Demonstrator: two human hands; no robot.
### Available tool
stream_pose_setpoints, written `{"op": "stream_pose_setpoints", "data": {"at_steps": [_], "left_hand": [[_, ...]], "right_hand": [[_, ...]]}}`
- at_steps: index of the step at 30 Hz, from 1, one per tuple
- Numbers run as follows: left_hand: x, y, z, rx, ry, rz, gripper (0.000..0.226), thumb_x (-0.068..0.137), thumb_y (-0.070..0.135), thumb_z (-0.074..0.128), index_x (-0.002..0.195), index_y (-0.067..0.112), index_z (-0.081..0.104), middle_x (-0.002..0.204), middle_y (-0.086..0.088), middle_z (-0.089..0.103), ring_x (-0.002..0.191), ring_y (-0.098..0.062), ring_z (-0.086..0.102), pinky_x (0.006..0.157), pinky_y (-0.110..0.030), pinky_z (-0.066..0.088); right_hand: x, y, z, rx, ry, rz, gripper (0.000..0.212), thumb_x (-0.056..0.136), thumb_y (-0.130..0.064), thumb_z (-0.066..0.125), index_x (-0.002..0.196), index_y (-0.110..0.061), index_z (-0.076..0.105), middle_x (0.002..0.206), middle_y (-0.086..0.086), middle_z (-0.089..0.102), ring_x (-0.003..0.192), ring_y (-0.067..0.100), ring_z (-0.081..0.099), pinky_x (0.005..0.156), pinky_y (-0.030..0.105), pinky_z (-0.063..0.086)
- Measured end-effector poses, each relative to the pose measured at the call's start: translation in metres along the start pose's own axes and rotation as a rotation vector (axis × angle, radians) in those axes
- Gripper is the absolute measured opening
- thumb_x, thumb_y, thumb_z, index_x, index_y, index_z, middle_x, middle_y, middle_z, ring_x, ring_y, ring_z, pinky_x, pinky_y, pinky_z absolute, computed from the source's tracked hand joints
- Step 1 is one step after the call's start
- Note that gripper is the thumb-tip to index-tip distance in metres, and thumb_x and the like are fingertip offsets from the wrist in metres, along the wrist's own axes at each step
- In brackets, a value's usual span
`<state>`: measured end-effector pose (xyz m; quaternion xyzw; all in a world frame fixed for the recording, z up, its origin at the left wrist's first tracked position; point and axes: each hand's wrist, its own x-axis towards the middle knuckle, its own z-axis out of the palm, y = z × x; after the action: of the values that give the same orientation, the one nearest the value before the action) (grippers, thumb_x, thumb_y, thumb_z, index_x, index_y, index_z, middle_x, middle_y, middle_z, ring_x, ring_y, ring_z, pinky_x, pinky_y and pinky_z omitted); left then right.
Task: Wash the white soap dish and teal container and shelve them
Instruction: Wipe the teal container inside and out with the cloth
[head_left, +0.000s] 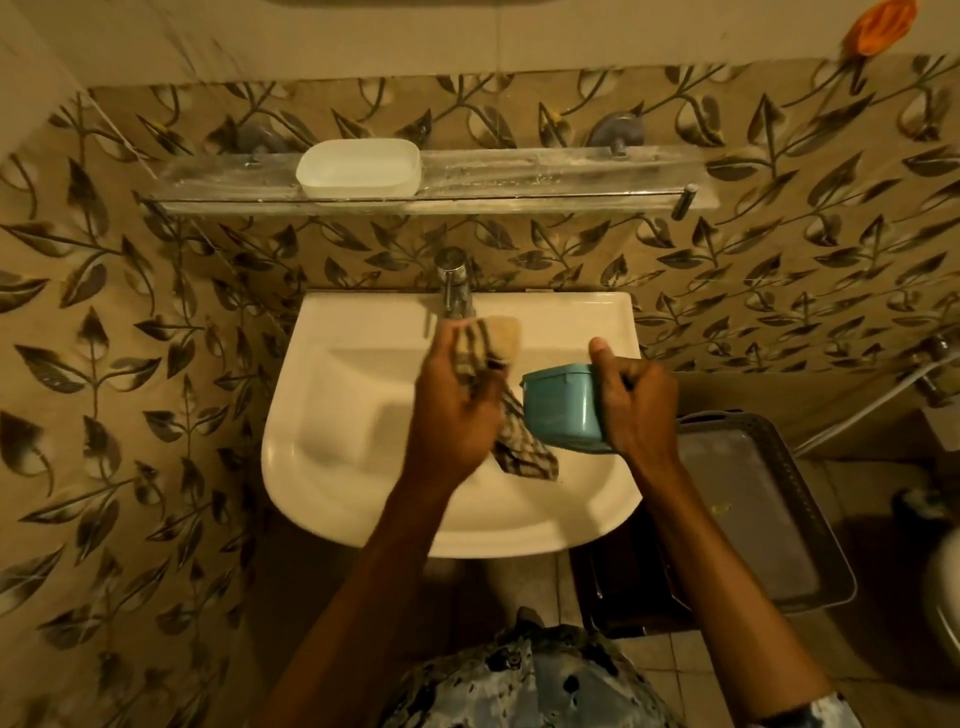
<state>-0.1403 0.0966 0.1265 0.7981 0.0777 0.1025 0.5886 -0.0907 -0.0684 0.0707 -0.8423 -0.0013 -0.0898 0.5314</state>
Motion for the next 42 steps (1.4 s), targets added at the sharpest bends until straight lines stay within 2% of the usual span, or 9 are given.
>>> {"op": "stream_pose_setpoints", "data": {"at_steps": [4,8,11,14,20,26,32,38,42], "left_hand": [[0.006,0.002,-0.014,-0.080,0.199,-0.034,0.024,0.091,0.013,0.056,0.115,0.012,0.052,0.099,0.008,0.064,0.086,0.008,0.063,0.077,-0.009,0.050],[-0.011,0.011,0.025,-0.051,0.031,-0.034,0.038,0.092,0.021,0.053,0.128,0.018,0.042,0.125,-0.018,0.054,0.107,-0.036,0.059,0.082,-0.046,0.055],[-0.030,0.012,0.072,0.368,0.014,0.061,0.041,0.087,0.036,0.058,0.125,0.035,0.042,0.146,-0.002,0.032,0.131,-0.023,0.037,0.105,-0.041,0.040],[-0.021,0.004,0.079,0.449,0.058,0.065,0.049,0.082,0.053,0.044,0.125,0.029,0.048,0.147,-0.001,0.033,0.137,-0.022,0.031,0.112,-0.047,0.029],[0.025,-0.025,0.055,0.118,0.069,-0.198,0.029,0.093,0.022,0.049,0.123,0.025,0.049,0.121,-0.001,0.056,0.114,-0.024,0.055,0.094,-0.041,0.047],[-0.012,-0.032,0.091,0.356,0.022,0.105,0.040,0.086,0.029,0.055,0.126,0.023,0.050,0.153,-0.003,0.026,0.141,-0.025,0.025,0.114,-0.043,0.027],[0.061,-0.061,0.066,0.070,0.132,-0.315,0.031,0.093,0.023,0.049,0.124,0.027,0.050,0.134,-0.008,0.050,0.120,-0.026,0.052,0.102,-0.048,0.045],[0.006,-0.052,0.096,0.243,-0.005,-0.134,0.041,0.081,0.032,0.050,0.121,0.020,0.048,0.142,-0.003,0.031,0.128,-0.024,0.039,0.103,-0.039,0.041],[0.060,-0.080,0.078,0.095,0.038,-0.340,0.025,0.092,0.018,0.050,0.117,0.014,0.052,0.134,-0.013,0.042,0.118,-0.028,0.050,0.102,-0.037,0.043]], "right_hand": [[0.009,0.011,-0.004,0.165,0.156,0.257,0.051,0.095,-0.037,0.050,0.048,-0.018,0.048,0.051,-0.001,0.055,0.047,0.010,0.056,0.051,0.022,0.043],[0.008,-0.002,0.011,0.226,0.218,0.297,0.045,0.095,-0.028,0.052,0.051,-0.018,0.049,0.052,-0.004,0.053,0.045,0.007,0.053,0.048,0.021,0.041],[-0.009,-0.003,0.025,0.218,0.142,0.130,0.034,0.090,-0.021,0.060,0.058,-0.026,0.050,0.061,-0.009,0.054,0.056,0.006,0.053,0.055,0.026,0.046],[-0.014,0.007,0.034,0.174,0.128,0.189,0.028,0.091,-0.024,0.057,0.063,-0.023,0.056,0.070,0.004,0.064,0.069,0.027,0.065,0.063,0.041,0.054],[-0.006,0.001,0.043,0.263,0.271,0.382,0.038,0.085,-0.026,0.043,0.052,-0.011,0.053,0.059,0.010,0.058,0.061,0.027,0.058,0.058,0.041,0.049],[0.011,0.018,0.054,0.152,0.144,0.249,0.023,0.087,-0.015,0.062,0.064,-0.010,0.059,0.063,0.012,0.062,0.057,0.031,0.058,0.054,0.040,0.049],[0.019,0.014,0.061,0.232,0.226,0.415,0.035,0.087,-0.020,0.047,0.054,-0.010,0.054,0.065,0.012,0.060,0.064,0.026,0.058,0.061,0.038,0.046],[0.024,0.030,0.063,0.105,0.243,0.374,0.039,0.093,-0.016,0.047,0.056,-0.005,0.056,0.058,0.008,0.057,0.047,0.011,0.046,0.052,0.029,0.038],[0.021,0.030,0.062,0.215,0.221,0.422,0.036,0.084,-0.023,0.045,0.054,-0.005,0.054,0.058,0.009,0.055,0.054,0.019,0.050,0.054,0.032,0.037]]}}
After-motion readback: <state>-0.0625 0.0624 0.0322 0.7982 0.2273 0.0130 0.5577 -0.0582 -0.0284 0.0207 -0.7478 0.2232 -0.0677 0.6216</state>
